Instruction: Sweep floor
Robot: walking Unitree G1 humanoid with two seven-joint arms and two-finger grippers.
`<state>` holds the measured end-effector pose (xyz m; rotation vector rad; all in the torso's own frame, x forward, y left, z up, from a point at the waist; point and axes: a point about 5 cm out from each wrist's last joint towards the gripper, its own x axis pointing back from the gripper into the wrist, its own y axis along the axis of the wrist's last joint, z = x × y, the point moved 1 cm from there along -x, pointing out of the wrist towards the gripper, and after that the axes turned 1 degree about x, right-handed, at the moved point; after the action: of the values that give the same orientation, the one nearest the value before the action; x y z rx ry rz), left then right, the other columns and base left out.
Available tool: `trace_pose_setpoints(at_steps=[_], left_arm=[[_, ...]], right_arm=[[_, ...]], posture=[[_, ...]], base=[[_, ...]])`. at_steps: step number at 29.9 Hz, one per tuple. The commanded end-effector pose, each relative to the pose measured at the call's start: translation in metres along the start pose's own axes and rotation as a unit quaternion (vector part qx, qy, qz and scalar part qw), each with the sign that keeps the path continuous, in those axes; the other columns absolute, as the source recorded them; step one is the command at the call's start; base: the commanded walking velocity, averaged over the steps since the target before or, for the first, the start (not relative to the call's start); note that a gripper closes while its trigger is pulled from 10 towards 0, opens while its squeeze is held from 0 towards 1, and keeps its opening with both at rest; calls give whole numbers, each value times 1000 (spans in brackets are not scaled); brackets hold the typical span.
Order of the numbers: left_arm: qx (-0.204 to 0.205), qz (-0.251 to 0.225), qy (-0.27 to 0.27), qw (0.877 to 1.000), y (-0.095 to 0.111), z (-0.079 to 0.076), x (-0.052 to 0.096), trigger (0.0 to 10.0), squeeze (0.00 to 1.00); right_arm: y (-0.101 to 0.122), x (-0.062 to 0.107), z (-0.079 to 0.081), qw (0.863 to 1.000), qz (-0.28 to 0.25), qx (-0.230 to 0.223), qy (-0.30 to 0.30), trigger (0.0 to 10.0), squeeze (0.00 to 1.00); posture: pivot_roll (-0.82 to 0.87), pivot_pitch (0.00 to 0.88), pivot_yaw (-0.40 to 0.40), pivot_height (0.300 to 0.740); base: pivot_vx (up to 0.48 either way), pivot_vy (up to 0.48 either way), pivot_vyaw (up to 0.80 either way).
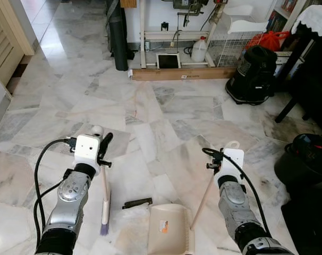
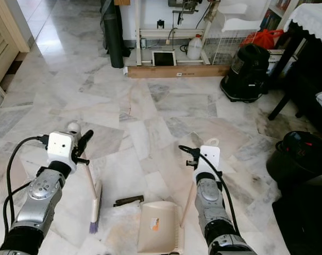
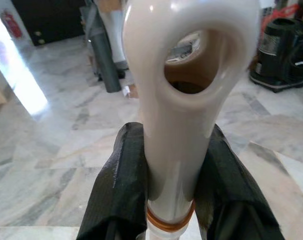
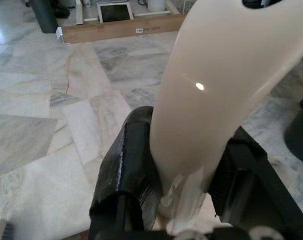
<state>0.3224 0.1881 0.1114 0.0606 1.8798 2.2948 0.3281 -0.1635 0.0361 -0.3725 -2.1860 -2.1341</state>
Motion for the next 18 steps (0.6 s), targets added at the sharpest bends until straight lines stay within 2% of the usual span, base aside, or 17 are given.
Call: trace_pose_setpoints(at_steps=[1, 10, 18], left_arm=[[3, -2, -8, 1000, 2, -1, -2, 10000, 0], [38, -18, -41, 998, 10, -3, -3, 10000, 0], [56, -24, -65, 996, 22, 9, -6, 10000, 0]], right_arm=[[-13, 4, -2, 1000, 23, 8, -2, 10000, 0], [-18, 6, -3, 999, 35, 12, -2, 10000, 0], [-20, 6, -2, 999, 41, 17, -2, 10000, 0]], posture=[[-35, 116, -44, 740], [-29, 114, -47, 740], [-29, 114, -47, 740]], base=[[0, 0, 0], [0, 0, 0], [0, 0, 0]])
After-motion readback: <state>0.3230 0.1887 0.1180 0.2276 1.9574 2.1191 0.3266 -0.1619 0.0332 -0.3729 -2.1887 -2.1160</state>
